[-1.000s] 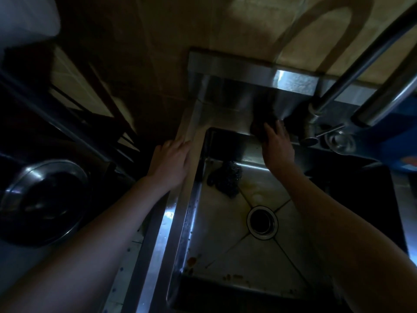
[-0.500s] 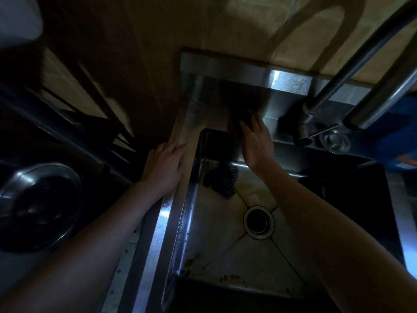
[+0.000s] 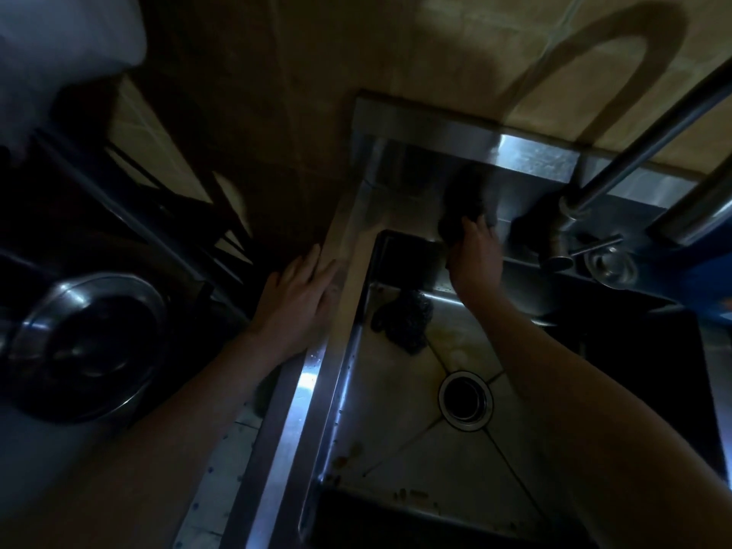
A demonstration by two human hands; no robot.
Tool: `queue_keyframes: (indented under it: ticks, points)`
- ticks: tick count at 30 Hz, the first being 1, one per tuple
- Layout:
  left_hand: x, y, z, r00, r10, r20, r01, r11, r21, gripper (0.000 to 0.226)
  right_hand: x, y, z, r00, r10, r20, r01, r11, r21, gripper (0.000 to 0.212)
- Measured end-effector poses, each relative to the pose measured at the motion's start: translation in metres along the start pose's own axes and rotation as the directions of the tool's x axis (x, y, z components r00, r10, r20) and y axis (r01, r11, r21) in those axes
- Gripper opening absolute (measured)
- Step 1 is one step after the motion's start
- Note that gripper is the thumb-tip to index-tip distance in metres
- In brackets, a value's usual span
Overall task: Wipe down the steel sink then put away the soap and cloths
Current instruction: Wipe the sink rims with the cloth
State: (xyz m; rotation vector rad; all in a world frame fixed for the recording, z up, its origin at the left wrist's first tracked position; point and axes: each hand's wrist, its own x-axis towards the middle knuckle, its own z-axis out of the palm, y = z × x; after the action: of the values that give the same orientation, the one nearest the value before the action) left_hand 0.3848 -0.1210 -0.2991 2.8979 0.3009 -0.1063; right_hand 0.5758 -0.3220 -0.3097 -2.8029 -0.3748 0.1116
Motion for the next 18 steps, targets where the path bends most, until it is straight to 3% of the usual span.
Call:
queue_keyframes:
  ticks: [5, 12, 18]
  points:
    - [-0.025, -0.012, -0.001, 0.993, -0.116, -0.007, 0.116, 0.993, -0.018, 0.048, 0.004, -0.046, 0.014, 0.99, -0.117, 0.076, 0.115, 0.993, 0.03, 0.049]
    - [-0.044, -0.019, -0.001, 0.988, -0.145, 0.058, 0.148, 0.988, -0.043, 0.049, 0.003, -0.109, 0.029, 0.923, -0.343, 0.172, 0.324, 0.937, 0.132, 0.047]
    - [-0.06, -0.017, 0.002, 0.988, -0.137, 0.076, 0.137, 0.991, 0.008, 0.056, -0.025, -0.103, 0.03, 0.894, -0.422, 0.15, 0.384, 0.894, 0.23, 0.046]
